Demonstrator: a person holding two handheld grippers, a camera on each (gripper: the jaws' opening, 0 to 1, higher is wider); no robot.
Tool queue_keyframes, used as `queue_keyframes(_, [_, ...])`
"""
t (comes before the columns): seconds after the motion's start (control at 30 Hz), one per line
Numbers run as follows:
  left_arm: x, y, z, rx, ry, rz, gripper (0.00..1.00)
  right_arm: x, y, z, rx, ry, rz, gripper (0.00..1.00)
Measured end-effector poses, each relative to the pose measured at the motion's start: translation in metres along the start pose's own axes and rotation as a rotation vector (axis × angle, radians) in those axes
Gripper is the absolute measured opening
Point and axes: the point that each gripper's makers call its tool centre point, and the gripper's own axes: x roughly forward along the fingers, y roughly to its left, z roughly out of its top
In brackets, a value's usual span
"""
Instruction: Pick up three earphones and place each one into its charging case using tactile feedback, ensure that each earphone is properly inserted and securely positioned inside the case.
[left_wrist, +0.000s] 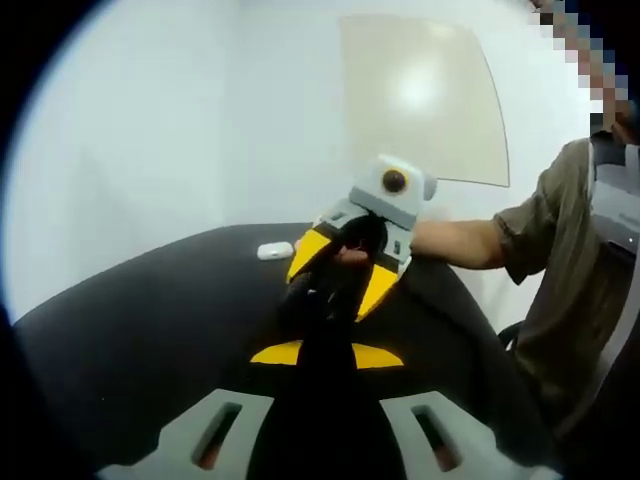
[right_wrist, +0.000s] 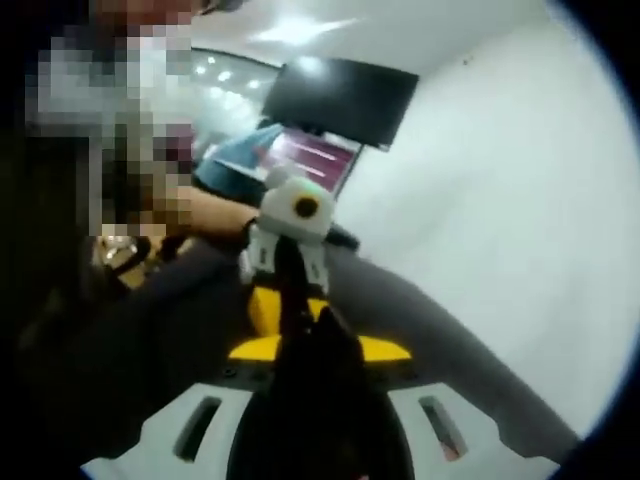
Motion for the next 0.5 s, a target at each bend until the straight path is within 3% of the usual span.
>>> queue_keyframes(0.5, [0.0,-0.0005,0.0,-0.003,-0.001,0.0,0.13,-0.0033,-0.0005,0.0055,-0.015,-0.032,-0.004,0.24])
